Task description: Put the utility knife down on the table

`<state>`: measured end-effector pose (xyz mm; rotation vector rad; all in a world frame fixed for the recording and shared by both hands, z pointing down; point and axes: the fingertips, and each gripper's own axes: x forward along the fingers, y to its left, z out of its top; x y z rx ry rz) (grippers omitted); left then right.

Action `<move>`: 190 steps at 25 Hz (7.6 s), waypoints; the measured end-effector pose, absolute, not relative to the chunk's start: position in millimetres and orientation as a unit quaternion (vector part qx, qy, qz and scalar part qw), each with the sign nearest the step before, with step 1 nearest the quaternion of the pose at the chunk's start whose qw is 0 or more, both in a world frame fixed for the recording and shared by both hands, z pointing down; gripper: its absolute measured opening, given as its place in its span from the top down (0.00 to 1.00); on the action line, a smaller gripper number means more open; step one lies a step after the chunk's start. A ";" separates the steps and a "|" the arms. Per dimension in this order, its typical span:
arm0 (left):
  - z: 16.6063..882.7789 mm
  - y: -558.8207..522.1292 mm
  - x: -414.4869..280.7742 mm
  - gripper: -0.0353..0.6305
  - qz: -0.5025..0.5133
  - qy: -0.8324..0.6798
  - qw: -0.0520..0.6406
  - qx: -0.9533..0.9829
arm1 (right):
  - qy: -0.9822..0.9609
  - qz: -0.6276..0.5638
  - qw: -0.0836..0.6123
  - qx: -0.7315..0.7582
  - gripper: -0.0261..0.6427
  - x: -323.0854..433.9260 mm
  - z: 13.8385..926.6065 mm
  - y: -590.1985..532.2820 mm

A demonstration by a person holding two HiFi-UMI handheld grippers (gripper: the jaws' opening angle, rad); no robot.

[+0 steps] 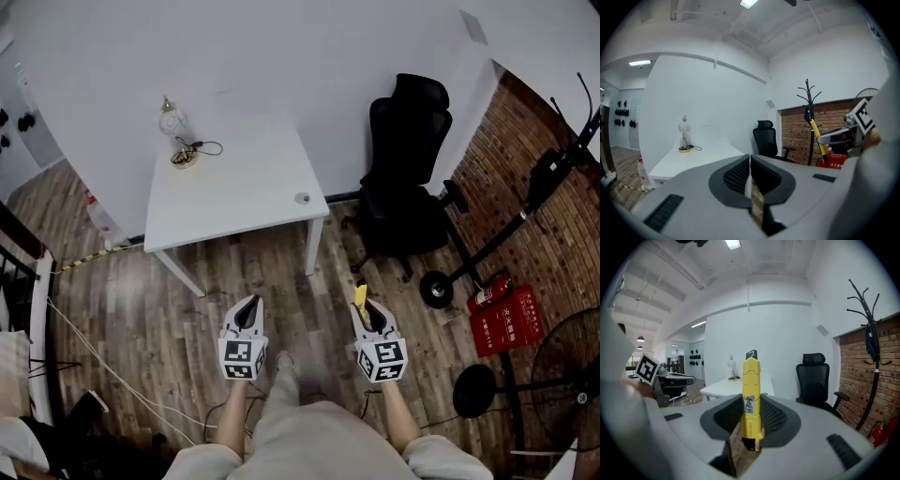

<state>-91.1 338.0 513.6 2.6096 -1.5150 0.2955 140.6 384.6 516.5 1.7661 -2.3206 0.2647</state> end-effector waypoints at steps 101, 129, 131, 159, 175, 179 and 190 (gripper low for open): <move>594.7 -430.3 -107.9 0.93 0.158 -0.543 0.138 0.814 | -0.823 0.186 0.180 0.506 0.80 108.7 615.2 -405.9; 627.2 -438.9 -106.1 0.93 0.165 -0.532 0.169 0.813 | -0.819 0.223 0.305 0.432 0.80 71.9 727.3 -466.3; 627.2 -438.6 -106.3 0.93 0.165 -0.532 0.169 0.813 | -0.819 0.223 0.322 0.420 0.80 68.8 736.0 -467.8; 626.6 -426.0 -125.8 0.93 0.166 -0.547 0.172 0.802 | -0.790 -0.063 0.606 0.075 0.80 31.7 790.3 -456.5; 625.8 -420.7 -139.9 0.93 0.166 -0.554 0.171 0.798 | -0.794 -0.039 0.605 0.051 0.78 28.4 794.2 -460.6; 626.1 -419.1 -141.9 0.93 0.167 -0.554 0.171 0.797 | -0.795 -0.041 0.601 0.065 0.70 28.5 791.6 -466.2; 620.8 -417.5 -136.6 0.93 0.166 -0.550 0.164 0.802 | -0.821 -0.031 0.557 0.125 0.73 29.8 767.9 -464.6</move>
